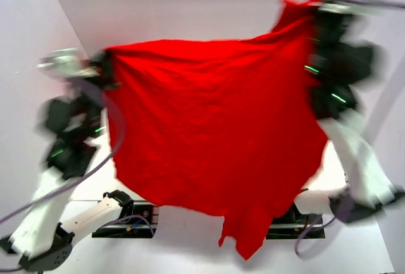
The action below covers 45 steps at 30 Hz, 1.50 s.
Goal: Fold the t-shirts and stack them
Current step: Flatten out the tshirt
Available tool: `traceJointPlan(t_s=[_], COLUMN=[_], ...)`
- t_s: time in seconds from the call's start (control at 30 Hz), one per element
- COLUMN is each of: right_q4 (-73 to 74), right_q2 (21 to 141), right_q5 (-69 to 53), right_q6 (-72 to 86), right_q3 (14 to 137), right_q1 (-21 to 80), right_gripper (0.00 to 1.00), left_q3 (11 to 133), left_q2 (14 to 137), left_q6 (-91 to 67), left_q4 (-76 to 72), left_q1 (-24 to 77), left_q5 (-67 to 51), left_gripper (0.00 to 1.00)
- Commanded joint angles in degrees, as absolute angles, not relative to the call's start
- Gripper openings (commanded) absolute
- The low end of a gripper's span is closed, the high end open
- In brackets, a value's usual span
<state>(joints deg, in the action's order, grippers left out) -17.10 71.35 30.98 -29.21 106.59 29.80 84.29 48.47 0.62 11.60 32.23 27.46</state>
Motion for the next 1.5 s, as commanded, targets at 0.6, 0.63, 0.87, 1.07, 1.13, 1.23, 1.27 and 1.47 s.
traceJointPlan(t_s=[0.6, 0.63, 0.87, 1.07, 1.13, 1.23, 1.27, 1.47], right_q4=[8.26, 7.91, 13.43, 15.21, 15.20, 15.82, 16.43, 17.14], right_q2=[129.91, 128.86, 118.06, 107.00, 105.04, 101.43, 101.34, 103.18], right_q5=[28.56, 27.17, 15.84, 10.81, 10.90, 11.86, 12.04, 9.50], right_q6=[-5.63, -4.84, -0.46, 9.73, 12.20, 14.50, 14.94, 17.75], right_q3=[122.26, 119.12, 107.95, 88.75, 82.92, 75.96, 75.07, 70.32], right_q1=[20.30, 20.13, 20.30, 19.78, 19.78, 19.42, 19.08, 17.67], right_gripper=[0.90, 0.90, 0.90, 0.90, 0.90, 0.90, 0.90, 0.90], left_q3=[100.98, 100.99, 88.52, 86.13, 85.44, 84.91, 84.90, 83.42], left_q2=[119.70, 119.71, 110.41, 110.56, 111.52, 113.19, 114.25, 116.81], left_q6=[-18.11, -18.11, -17.05, -15.12, -15.12, -15.73, -15.73, -18.27], left_q4=[30.76, 30.15, 21.01, 19.51, 19.51, 19.51, 19.51, 21.62], left_q1=[19.60, 19.60, 19.60, 20.83, 20.83, 20.83, 20.83, 20.13], left_q5=[38.41, 36.75, 24.89, 12.25, 10.03, 8.44, 8.44, 7.22], left_gripper=[1.00, 1.00, 1.00, 1.00, 1.00, 1.00, 1.00, 1.00])
